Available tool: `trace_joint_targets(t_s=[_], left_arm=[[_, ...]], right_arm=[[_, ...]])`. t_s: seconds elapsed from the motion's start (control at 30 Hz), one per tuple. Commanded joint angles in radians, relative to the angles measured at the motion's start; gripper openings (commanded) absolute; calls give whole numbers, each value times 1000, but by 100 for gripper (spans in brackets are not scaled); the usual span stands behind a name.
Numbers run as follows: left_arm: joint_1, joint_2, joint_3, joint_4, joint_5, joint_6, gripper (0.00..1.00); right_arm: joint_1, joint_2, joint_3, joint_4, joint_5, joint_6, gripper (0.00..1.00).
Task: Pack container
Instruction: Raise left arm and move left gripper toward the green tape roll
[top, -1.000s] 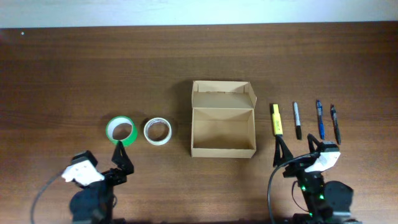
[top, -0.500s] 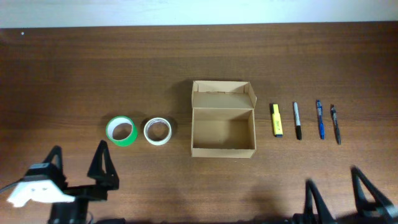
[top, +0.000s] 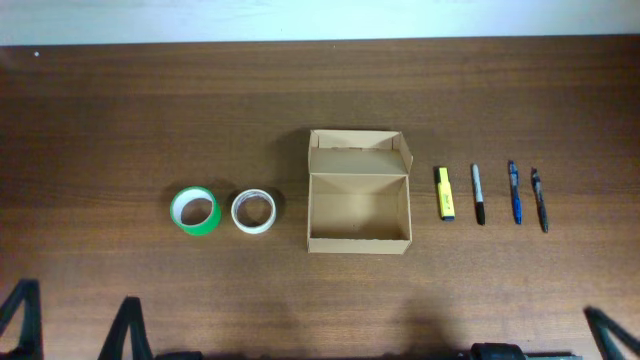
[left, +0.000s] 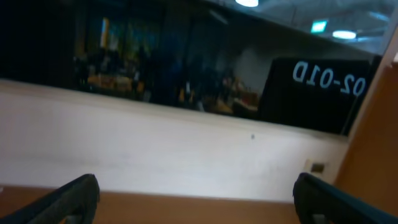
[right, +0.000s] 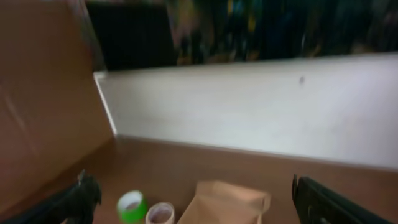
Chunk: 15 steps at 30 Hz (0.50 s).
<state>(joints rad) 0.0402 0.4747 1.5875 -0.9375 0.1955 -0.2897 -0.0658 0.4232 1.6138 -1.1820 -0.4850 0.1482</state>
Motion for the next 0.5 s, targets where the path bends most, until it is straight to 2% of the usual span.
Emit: trace_joint_targets(t_s=[0.0, 0.2, 0.33, 0.4, 0.47], left_arm=[[-5, 122, 30, -64, 29, -11, 99], [-5, 358, 31, -154, 26, 23, 100], [-5, 522, 31, -159, 11, 108, 100], [-5, 606, 34, -160, -43, 148, 99], [-5, 673, 37, -160, -92, 179, 100]], right_arm=[[-7, 199, 52, -65, -37, -36, 99], [-7, 521, 116, -264, -30, -177, 99], [-7, 715, 138, -377, 117, -260, 99], [-6, 801, 143, -411, 216, -279, 99], [-7, 857, 144, -417, 223, -279, 99]])
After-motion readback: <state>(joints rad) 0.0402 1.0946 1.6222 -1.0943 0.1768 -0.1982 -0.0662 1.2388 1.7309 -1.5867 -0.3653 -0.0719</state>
